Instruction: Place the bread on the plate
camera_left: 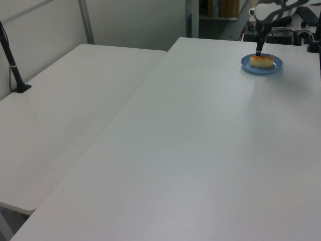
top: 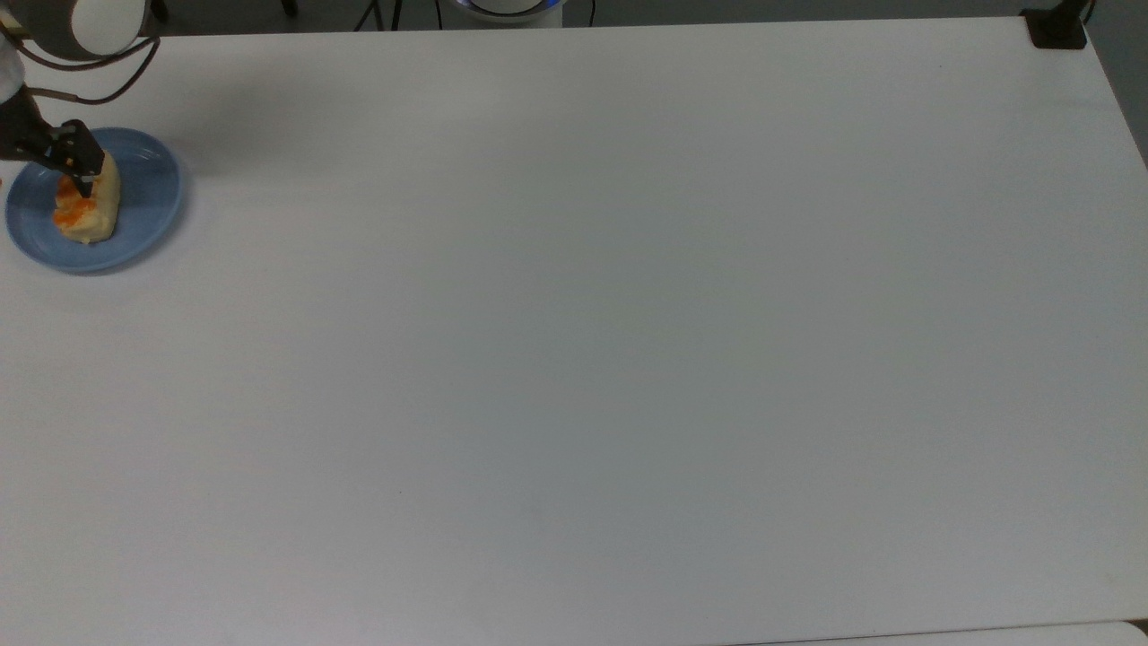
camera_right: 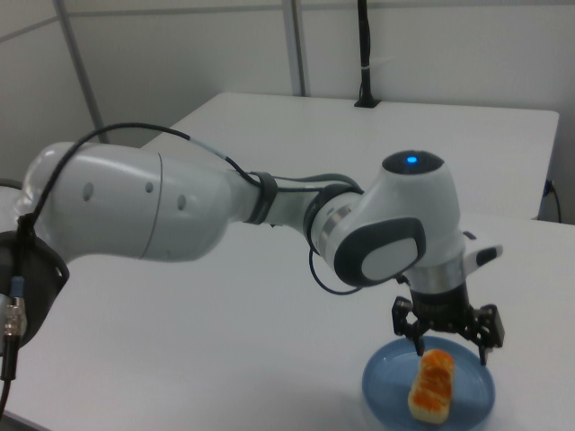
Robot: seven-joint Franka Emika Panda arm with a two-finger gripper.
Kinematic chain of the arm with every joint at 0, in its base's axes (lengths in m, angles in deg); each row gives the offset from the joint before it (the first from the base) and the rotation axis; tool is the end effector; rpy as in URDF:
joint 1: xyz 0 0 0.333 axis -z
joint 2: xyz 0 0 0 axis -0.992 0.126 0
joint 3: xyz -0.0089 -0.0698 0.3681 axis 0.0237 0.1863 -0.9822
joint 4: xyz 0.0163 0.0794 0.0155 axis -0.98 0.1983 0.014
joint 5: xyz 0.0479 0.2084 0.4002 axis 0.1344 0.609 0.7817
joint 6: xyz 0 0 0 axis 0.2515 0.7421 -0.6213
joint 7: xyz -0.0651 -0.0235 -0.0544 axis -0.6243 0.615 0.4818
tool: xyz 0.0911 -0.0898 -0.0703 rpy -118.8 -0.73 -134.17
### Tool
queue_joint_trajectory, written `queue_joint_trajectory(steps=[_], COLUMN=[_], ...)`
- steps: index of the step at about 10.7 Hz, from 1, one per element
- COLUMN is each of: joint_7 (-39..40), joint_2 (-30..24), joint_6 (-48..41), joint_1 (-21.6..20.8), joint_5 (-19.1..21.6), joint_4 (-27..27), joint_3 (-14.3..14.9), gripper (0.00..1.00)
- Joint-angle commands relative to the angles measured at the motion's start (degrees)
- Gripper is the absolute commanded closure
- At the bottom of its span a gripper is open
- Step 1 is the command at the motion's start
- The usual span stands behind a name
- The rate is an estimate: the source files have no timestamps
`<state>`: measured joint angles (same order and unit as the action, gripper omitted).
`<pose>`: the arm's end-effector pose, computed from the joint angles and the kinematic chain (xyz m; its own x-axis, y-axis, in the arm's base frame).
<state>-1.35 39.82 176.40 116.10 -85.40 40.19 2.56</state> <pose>0.6159 -0.5051 0.3534 0.9915 0.1130 0.0642 0.1001 -0.9790 0.1774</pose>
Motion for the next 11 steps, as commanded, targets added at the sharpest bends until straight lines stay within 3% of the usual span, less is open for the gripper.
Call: queue_joint_trajectory(steps=[1,2,5,7,8,10,11], joint_7=[-7.6,-10.7,-22.5,-31.0,-35.7,-43.9,-46.1], joint_2=[-5.4,-8.3,-17.5,-22.6,-24.2,-25.9,-27.0], joint_6=[-4.8,-7.3,-19.2,-24.4,-26.5,-30.2,-30.3], joint_1=[-0.6,-0.8,-3.9,-6.0,-8.2,-17.3,-22.1], joint_5=[0.1,0.6,8.1,9.7,9.8,8.3,7.9], joint_4=[1.1,1.1,0.9,0.8,0.7,0.8,0.8], joint_3=[-0.6,-0.8,-0.9,-0.8,-0.7,1.1,3.5], gripper=[0.00,0.00,0.00,0.00,0.00,0.00,0.00])
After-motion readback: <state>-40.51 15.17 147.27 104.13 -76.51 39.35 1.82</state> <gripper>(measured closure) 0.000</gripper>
